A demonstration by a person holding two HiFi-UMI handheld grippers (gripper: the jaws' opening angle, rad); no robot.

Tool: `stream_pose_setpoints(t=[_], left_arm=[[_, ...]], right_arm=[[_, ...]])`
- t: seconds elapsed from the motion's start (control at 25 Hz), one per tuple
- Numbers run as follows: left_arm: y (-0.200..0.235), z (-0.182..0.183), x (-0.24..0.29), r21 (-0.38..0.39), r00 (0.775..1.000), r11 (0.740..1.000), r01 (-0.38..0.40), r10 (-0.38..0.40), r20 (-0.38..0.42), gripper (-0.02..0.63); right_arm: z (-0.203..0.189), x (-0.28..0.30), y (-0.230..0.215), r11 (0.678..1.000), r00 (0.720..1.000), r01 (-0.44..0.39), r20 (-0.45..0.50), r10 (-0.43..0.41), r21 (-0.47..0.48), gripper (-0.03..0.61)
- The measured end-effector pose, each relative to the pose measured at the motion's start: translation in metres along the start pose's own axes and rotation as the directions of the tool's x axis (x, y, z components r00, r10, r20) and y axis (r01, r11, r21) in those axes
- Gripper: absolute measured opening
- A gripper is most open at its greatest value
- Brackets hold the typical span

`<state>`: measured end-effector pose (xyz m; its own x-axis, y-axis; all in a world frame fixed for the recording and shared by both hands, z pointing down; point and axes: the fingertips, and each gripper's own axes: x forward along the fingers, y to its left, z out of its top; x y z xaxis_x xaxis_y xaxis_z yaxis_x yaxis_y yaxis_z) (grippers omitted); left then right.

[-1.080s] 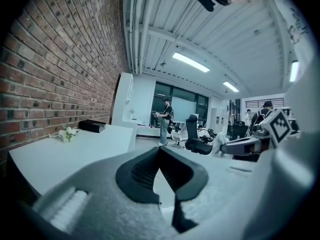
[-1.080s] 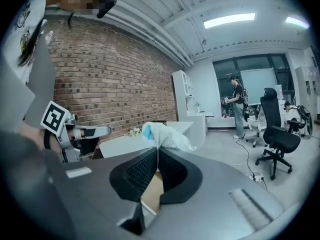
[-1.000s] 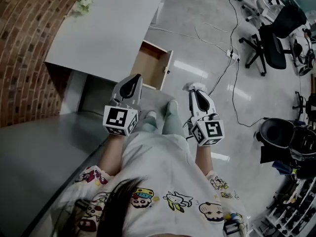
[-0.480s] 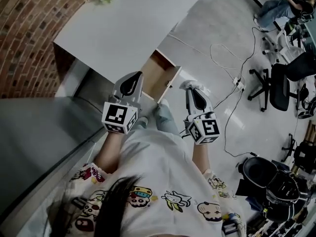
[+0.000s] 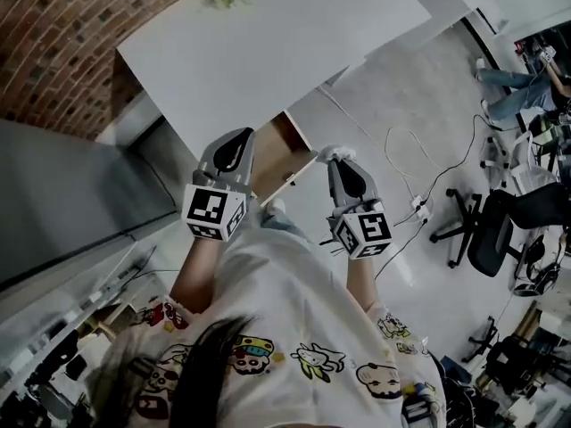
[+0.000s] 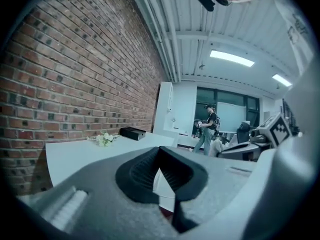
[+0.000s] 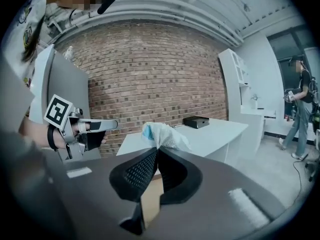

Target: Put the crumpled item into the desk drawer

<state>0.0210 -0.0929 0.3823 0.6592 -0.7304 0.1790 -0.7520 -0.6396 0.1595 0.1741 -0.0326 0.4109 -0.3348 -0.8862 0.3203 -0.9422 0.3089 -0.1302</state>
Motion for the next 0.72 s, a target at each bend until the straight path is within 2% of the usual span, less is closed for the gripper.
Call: stream_pose_setpoints(t=[0.2, 0.4, 0.56, 0.72], left_arm=[[0.005, -0.007, 0.0, -0.009, 0.993, 0.993, -0.118, 0.118, 0.0, -0.002], [0.015, -0.022, -0.01, -0.034, 0.98, 0.98, -0.197, 0.196, -0.027, -0.002], [0.022, -0.035, -0.015, -0.041, 0.975, 0.975, -0.217, 0.215, -0.059, -0.002], [0.025, -0.047, -0.019, -0.044, 0.975, 0.977, -0.208, 0.203, -0.091, -0.002]], right_arm=[[-0.001, 0.021, -0.013, 0.993, 0.993, -0.113, -0.031, 0.112, -0.024, 0.014], [-0.008, 0.042, -0.008, 0.979, 0.978, -0.199, -0.074, 0.196, -0.036, 0.014], [-0.02, 0.056, -0.001, 0.971, 0.966, -0.238, -0.113, 0.234, -0.019, 0.014], [-0.031, 0.061, 0.005, 0.971, 0.96, -0.239, -0.143, 0.239, 0.013, 0.014]])
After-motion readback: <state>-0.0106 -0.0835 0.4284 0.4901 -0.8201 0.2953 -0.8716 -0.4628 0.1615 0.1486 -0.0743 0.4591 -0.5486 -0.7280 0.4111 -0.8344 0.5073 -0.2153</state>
